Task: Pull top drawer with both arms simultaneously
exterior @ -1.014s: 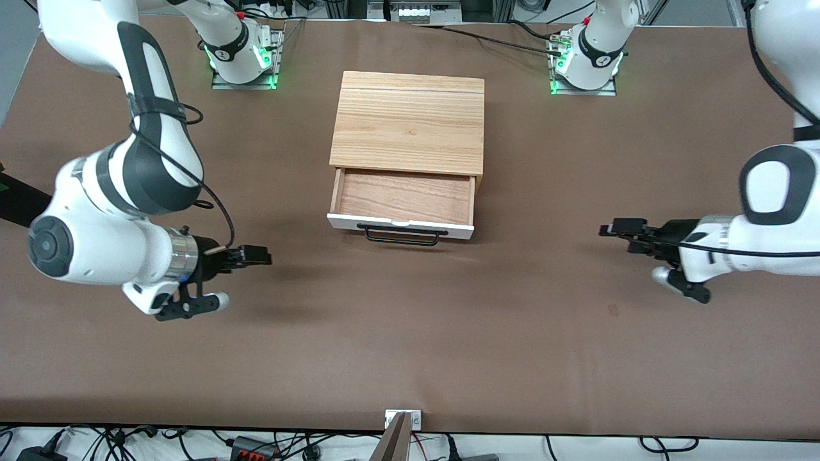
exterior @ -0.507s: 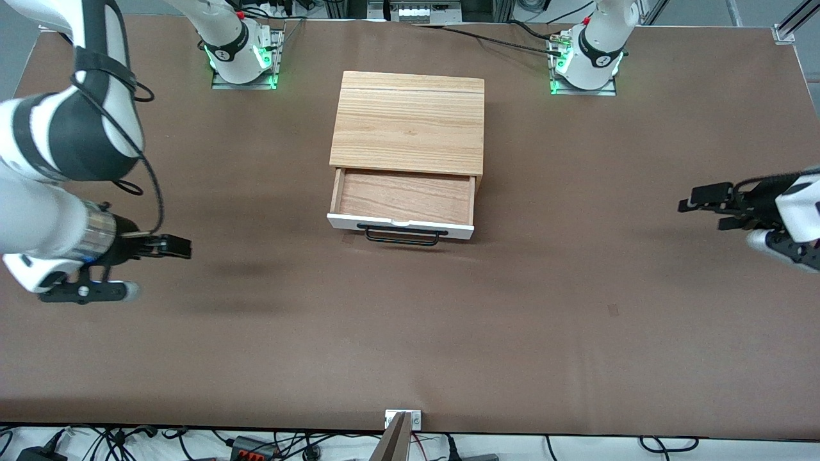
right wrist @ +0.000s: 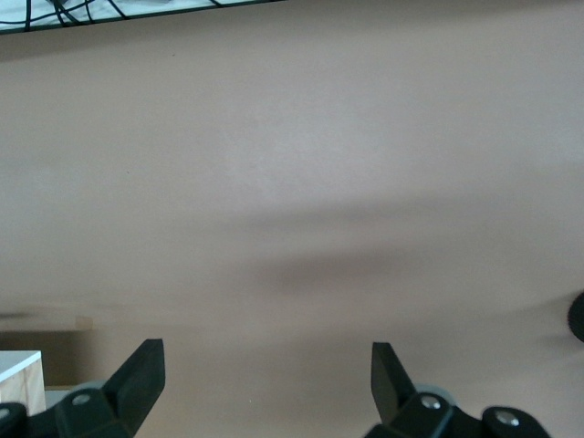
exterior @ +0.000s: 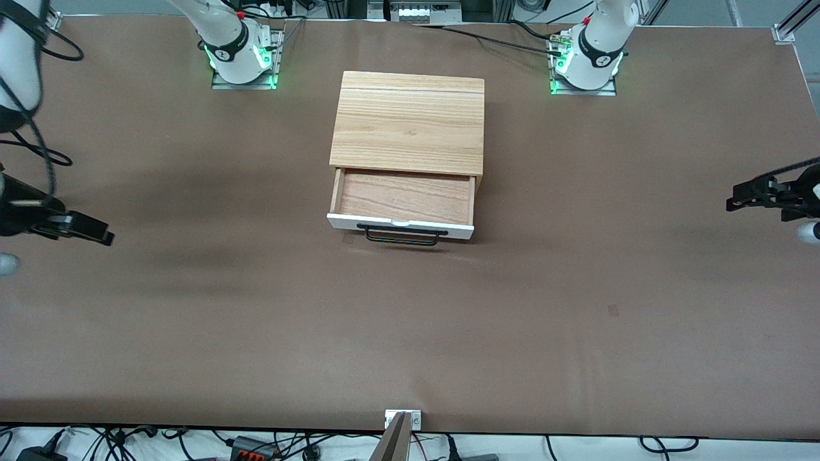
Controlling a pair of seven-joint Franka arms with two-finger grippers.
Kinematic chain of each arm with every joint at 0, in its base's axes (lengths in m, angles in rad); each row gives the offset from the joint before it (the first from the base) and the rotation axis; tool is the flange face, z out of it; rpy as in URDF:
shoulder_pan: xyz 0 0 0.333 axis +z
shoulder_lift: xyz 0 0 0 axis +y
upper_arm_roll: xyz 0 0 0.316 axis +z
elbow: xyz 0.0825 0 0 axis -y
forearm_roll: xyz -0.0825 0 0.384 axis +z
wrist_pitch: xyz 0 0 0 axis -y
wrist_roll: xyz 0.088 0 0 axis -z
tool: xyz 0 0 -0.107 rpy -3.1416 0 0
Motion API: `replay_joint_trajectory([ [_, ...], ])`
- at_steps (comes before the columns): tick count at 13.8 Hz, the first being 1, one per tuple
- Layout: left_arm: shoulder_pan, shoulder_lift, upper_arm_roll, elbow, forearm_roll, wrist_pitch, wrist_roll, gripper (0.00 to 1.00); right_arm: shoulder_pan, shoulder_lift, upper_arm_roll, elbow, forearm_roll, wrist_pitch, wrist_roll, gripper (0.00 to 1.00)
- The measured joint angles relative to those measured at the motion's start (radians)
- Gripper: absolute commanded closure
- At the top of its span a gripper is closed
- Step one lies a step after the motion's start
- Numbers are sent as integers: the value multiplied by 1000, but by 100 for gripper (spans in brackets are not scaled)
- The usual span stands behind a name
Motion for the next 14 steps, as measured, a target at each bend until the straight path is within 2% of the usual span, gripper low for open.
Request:
replay_joint_trajectory([
  [3,-2,0,-3,8,3,-4,-85,0,-90,-49,96,-55,-5,4,-21,0],
  [6,-11,-2,-13,16,26,-10,-102,0,-92,-62,128,-74,-71,4,-22,0],
  [9,-17,-25,-29,16,29,-45,-112,0,-75,-93,139,-108,-95,-12,-20,0],
  [11,-17,-61,-42,-23,29,-44,-114,0,-76,-149,137,-189,-95,-1,-20,0],
  [14,-18,-148,-49,-167,29,37,-115,0,-80,-256,131,-361,-95,77,-20,0],
])
